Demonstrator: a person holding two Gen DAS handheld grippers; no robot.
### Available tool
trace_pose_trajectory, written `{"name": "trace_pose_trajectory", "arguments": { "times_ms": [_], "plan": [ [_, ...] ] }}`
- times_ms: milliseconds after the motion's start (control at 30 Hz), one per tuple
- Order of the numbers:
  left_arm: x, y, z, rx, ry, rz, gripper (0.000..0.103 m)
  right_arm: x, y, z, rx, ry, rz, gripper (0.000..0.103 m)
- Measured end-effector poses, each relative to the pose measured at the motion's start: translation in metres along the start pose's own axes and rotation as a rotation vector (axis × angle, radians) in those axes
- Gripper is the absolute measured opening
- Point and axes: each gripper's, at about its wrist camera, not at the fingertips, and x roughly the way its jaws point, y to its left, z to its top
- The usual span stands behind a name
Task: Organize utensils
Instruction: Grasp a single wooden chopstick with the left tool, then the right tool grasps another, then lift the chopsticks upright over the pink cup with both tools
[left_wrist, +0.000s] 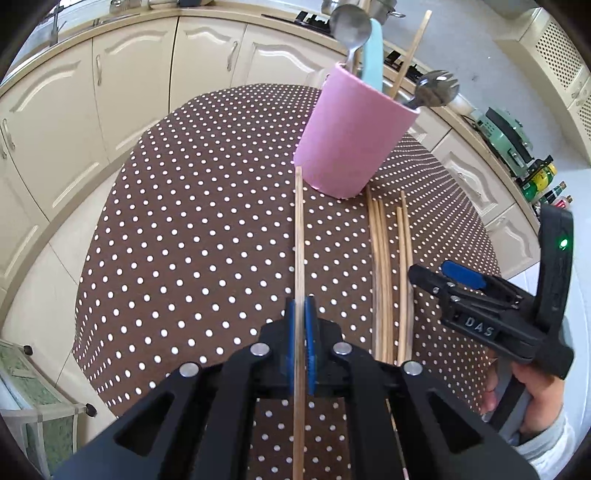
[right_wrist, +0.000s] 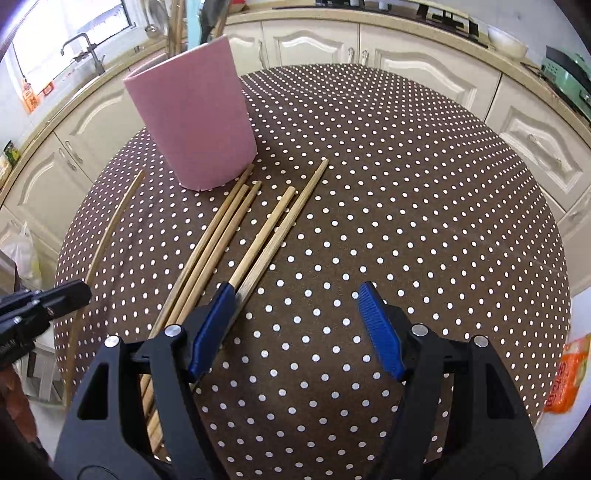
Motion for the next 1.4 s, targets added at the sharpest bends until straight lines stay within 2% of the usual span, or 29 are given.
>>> {"name": "trace_pose_trajectory", "arguments": {
  "times_ms": [133,233,533,633,700,867,1033,1133,1400],
  "plan": [
    [0.009,0.001,0.005,-0.009,0.027,0.031,0.005,0.008,0.006,0.018,-0.037,0.055,-0.015,0.068],
    [0.017,0.002,0.009,-0.019,0.051,0.039,0.005,0.018,0.005,0.034,-0.015,0.112,0.000,0.068],
    [0.021,0.000,0.017,-0.009,0.063,0.047,0.006,0.045,0.033,0.072,-0.121,0.181,-0.082,0.064],
    [0.023,-0.003,0.019,-0.008,0.074,0.044,0.006,0.047,0.042,0.080,-0.174,0.217,-0.064,0.053],
    [0.025,0.001,0.022,-0.007,0.085,0.039,0.006,0.048,0.046,0.085,-0.202,0.253,-0.050,0.037],
    [0.029,-0.001,0.029,-0.002,0.111,0.038,0.006,0.056,0.046,0.096,-0.219,0.315,-0.019,0.027],
    [0.033,-0.003,0.035,0.023,0.120,0.053,0.006,0.061,0.042,0.108,-0.210,0.292,0.005,0.017],
    [0.036,-0.006,0.037,0.034,0.113,0.065,0.006,0.063,0.033,0.109,-0.187,0.261,0.035,0.007],
    [0.027,-0.012,0.028,0.028,0.075,0.054,0.005,0.051,0.008,0.111,-0.128,0.176,0.102,0.006]
  ]
}}
